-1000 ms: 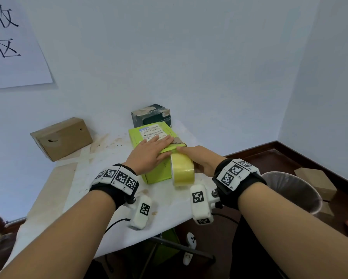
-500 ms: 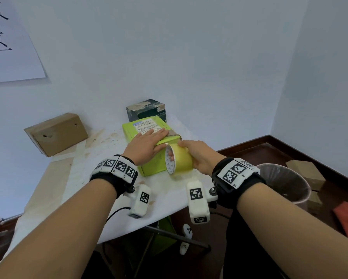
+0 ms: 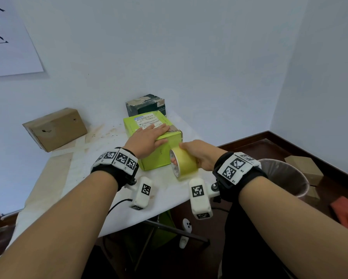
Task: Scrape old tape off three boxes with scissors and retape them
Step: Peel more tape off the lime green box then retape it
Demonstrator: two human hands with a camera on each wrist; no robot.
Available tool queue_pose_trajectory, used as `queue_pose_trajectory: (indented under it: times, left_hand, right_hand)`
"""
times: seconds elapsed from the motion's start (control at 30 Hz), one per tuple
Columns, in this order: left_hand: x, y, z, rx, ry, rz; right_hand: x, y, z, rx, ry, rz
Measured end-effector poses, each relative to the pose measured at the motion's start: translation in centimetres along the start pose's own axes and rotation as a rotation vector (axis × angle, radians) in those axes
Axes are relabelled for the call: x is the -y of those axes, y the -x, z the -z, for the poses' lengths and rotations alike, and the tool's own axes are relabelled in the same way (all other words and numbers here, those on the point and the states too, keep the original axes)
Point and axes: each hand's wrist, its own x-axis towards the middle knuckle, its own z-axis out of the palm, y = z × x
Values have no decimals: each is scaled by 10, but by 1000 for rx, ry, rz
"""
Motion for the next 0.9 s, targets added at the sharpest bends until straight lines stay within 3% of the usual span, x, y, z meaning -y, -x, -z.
queue_pose_trajectory:
  times: [0.33,0.63,0.9]
  left_hand:
    - [-1,0,1,-7,-34,-15]
    - [3,4,1,-35,75,-37]
    - [-3,2,30,232,79,-17]
  right_hand:
    - [-5,-10,-2,8,-18,-94]
    - [-6,-20,-7,-51,54,-110]
    - [-5,-25,-17,-111,28,-99]
